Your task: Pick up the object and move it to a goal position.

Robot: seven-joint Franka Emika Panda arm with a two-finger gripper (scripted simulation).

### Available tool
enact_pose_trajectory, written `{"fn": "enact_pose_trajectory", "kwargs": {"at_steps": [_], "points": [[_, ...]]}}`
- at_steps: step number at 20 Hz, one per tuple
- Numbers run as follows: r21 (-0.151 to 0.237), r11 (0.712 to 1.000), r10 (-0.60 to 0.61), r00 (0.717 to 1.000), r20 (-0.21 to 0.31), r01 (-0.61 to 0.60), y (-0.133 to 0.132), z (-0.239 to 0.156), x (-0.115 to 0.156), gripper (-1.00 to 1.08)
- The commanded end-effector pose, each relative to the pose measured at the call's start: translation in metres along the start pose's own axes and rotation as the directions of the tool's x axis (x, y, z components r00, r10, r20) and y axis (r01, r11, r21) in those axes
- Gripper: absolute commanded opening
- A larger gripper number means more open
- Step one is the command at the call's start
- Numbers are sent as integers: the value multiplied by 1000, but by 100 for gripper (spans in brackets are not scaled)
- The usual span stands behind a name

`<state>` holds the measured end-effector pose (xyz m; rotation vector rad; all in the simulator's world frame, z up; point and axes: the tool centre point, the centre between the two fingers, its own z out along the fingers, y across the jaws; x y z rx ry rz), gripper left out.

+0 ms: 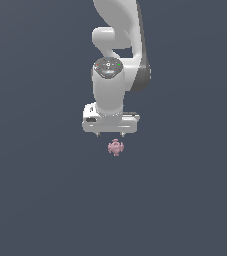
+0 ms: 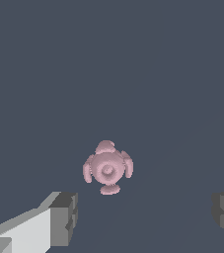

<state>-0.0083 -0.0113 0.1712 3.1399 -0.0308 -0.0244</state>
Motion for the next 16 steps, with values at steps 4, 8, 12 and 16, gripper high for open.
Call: {"fn": "enact_pose_trajectory", "kwargs": {"at_steps": [4,8,12,16], "points": [[1,1000,15,1000,-2,-15,4,1,0,100],[3,998,63,998,-9,-63,19,3,1,100],[4,997,76,997,-12,-76,26,3,2,100],[4,997,79,997,-11,-79,24,3,1,100]]}}
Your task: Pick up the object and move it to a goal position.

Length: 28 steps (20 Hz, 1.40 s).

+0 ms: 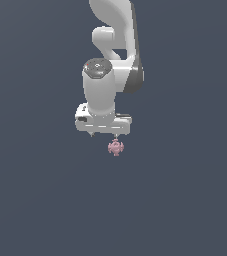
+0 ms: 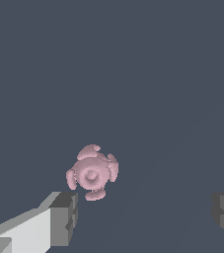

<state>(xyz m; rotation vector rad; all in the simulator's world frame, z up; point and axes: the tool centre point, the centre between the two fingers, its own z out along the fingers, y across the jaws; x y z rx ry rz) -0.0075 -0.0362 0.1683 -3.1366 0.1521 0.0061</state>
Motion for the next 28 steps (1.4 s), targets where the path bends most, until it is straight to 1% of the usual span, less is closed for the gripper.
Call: {"fn": "enact_pose_trajectory", "kwargs": {"at_steps": [1,9,15,20,28], "points": [[0,1000,6,1000,0,-6,-1,1,0,100],[2,996,85,996,0,-85,-8,12,-2,100],[3,981,194,981,0,-194,-18,27,-6,100],[3,951,308,951,0,-308,-28,43,-10,100],[2,888,460,888,-2,-460,-41,65,-18,100]]}}
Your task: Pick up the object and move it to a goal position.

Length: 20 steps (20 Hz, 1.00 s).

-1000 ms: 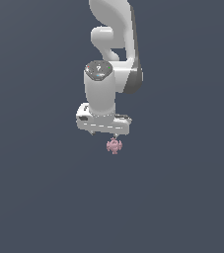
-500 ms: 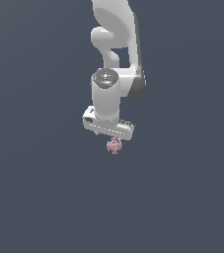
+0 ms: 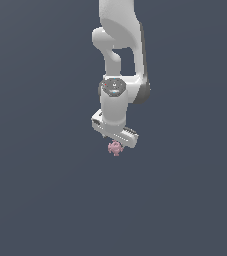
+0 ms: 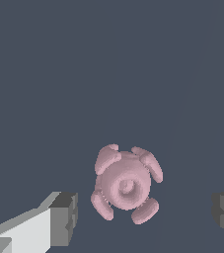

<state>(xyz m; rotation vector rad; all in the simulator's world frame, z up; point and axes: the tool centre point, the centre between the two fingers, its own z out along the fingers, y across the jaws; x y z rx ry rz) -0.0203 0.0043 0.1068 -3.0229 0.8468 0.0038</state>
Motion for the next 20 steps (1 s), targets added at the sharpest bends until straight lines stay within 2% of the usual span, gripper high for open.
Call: {"fn": "enact_pose_trajectory", "kwargs": {"at_steps": [1,9,20], "points": [[0,999,45,999,-1,-45,-2,6,-3,100],[-1,992,123,992,-3,-123,-5,16,-9,100],[-1,992,130,992,-3,-130,-5,29,-10,100]]}}
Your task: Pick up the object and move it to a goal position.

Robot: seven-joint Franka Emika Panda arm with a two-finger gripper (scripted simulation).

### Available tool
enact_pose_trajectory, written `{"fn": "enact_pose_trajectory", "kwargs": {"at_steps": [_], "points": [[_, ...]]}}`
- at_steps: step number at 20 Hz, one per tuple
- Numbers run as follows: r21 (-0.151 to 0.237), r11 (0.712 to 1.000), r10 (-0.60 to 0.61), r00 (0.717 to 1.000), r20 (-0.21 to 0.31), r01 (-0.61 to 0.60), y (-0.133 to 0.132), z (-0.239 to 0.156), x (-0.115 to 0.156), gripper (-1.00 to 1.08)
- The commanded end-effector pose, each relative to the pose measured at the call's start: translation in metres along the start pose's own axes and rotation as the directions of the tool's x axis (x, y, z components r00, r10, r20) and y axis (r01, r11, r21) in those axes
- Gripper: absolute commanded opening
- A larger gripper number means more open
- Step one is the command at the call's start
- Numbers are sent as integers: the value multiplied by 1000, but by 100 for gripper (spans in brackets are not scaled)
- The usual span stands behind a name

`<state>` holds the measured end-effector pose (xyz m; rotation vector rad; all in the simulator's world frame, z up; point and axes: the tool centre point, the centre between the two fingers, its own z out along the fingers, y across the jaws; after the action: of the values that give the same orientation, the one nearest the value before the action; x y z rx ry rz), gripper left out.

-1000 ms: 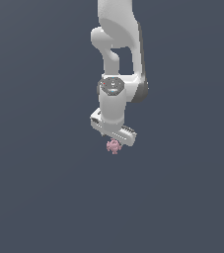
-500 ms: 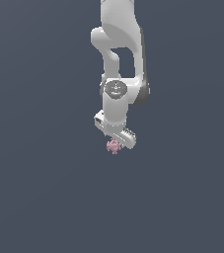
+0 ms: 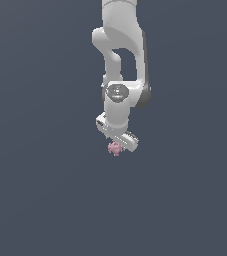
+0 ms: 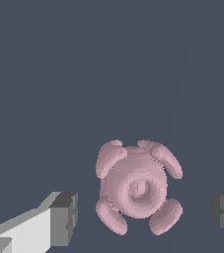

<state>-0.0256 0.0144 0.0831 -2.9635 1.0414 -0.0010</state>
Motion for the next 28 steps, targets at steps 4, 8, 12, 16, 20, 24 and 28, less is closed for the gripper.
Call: {"fn": "enact_pose_trajectory", "kwargs": {"at_steps": [4,8,12,16,20,24,28], "points": [[-1,1000,3,1000,1,-3,1,25,-1,100],[-1,1000,3,1000,0,-3,1,39,-1,100],[-1,1000,3,1000,0,-3,0,43,0,100],[-1,1000,3,1000,0,-3,0,43,0,-100],[-1,1000,3,1000,0,-3,0,43,0,-100],[0,1000,3,1000,0,-3,-1,42,-1,-100],[0,1000,3,1000,0,-3,-2,37,-5,-100]]}}
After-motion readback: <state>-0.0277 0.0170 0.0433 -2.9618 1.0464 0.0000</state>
